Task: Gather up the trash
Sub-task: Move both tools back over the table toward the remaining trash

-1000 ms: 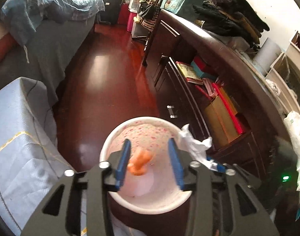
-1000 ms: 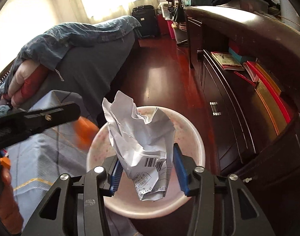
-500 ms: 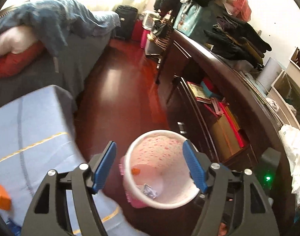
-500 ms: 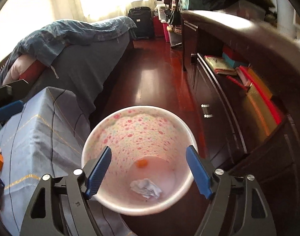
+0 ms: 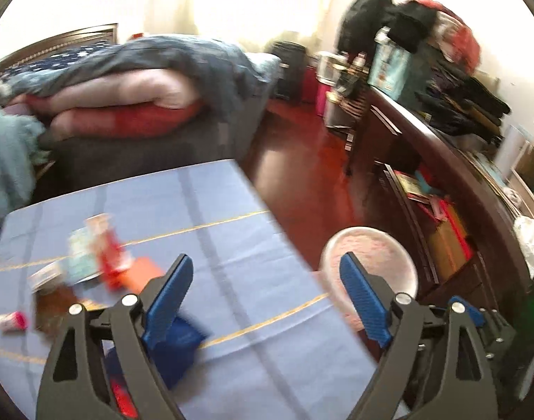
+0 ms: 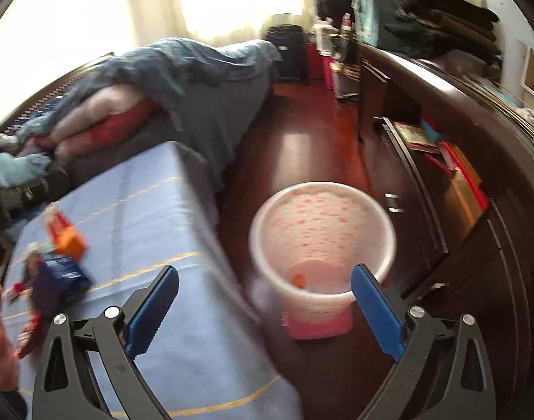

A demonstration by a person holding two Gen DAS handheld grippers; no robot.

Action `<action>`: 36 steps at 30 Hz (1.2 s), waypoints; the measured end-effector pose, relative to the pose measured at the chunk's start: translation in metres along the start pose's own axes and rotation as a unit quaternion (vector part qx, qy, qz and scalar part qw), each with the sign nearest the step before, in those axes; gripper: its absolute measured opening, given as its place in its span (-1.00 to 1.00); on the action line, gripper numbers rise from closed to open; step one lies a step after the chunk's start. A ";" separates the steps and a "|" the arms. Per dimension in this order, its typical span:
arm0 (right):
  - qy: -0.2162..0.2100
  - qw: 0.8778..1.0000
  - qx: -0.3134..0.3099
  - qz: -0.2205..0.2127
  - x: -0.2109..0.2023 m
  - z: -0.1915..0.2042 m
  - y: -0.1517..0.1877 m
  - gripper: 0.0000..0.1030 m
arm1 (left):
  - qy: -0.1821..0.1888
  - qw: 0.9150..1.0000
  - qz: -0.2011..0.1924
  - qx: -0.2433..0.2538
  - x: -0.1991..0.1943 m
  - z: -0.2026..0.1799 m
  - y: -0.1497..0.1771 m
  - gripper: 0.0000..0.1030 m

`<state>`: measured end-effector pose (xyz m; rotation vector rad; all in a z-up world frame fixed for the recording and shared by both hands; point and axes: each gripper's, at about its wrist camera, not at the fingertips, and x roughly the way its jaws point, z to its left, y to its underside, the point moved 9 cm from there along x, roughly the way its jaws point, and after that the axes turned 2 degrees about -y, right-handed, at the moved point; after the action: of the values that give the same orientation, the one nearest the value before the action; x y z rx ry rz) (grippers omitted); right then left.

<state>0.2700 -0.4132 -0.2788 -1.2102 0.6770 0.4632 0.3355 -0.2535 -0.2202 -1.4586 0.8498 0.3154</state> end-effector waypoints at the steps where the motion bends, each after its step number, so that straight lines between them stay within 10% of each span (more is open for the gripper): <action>1: -0.009 1.000 -0.006 -0.002 -0.004 0.010 0.000 0.92 | -0.009 1.000 -0.002 -0.005 -0.007 0.011 0.002 0.72; 9: -0.066 0.995 -0.074 0.006 -0.017 0.094 0.016 0.92 | -0.119 0.990 0.004 -0.074 -0.052 0.144 0.043 0.78; 17: -0.094 0.988 -0.121 0.023 -0.013 0.150 0.037 0.92 | -0.225 0.963 0.016 -0.150 -0.072 0.267 0.086 0.93; 36: -0.124 0.973 -0.190 0.052 0.010 0.234 0.064 0.92 | -0.229 0.960 0.082 -0.140 -0.009 0.363 0.116 0.93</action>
<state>0.2883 -0.1712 -0.2837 -1.4476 0.4468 0.8451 0.3647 0.1074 -0.3388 -1.4914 0.5606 0.8918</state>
